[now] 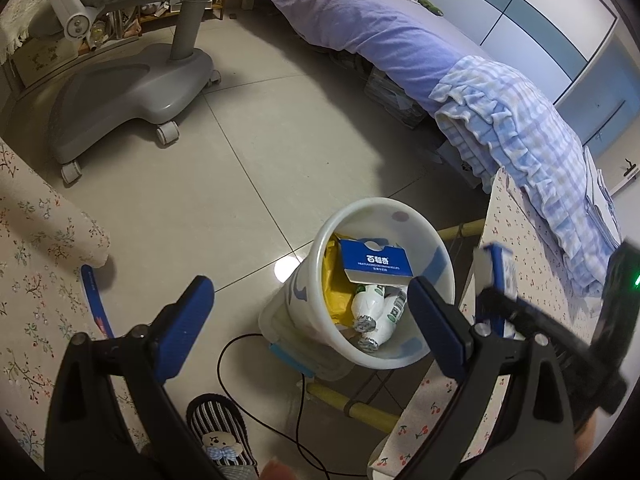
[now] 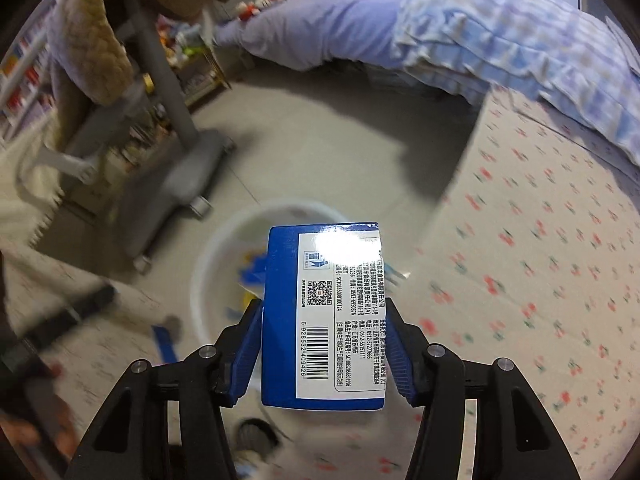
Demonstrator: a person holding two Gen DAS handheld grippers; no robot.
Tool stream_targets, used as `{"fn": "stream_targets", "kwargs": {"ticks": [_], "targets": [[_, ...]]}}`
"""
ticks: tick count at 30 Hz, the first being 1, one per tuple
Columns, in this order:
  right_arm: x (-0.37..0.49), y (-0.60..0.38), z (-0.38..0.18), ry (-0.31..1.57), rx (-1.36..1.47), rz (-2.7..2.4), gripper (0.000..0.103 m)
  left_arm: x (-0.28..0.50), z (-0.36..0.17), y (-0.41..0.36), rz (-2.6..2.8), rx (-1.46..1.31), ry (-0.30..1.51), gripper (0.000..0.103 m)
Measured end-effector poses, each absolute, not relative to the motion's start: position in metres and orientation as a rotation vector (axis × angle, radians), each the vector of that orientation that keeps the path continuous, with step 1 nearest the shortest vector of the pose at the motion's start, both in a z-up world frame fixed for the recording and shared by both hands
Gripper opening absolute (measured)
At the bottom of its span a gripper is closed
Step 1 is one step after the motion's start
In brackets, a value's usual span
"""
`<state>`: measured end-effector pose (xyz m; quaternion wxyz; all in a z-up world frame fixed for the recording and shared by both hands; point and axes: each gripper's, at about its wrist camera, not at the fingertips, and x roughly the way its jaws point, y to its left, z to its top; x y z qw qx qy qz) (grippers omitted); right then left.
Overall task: Collect trash
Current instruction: 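Lower the blue biscuit box into the wastebasket and open the right gripper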
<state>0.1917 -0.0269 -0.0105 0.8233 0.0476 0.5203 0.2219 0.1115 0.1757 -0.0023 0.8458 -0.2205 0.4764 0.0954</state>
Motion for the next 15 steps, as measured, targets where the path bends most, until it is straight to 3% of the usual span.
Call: {"fn": "stream_targets", "kwargs": {"ticks": [2,15], "targets": [[0.2,-0.022,-0.005,1.109,0.137,0.47,0.077,0.111,-0.002,0.177,0.206,-0.466,1.003,0.097],[0.179,-0.093,0.011,1.051,0.182,0.36,0.078,0.108,0.001,0.152,0.157,-0.386,1.007,0.097]]}}
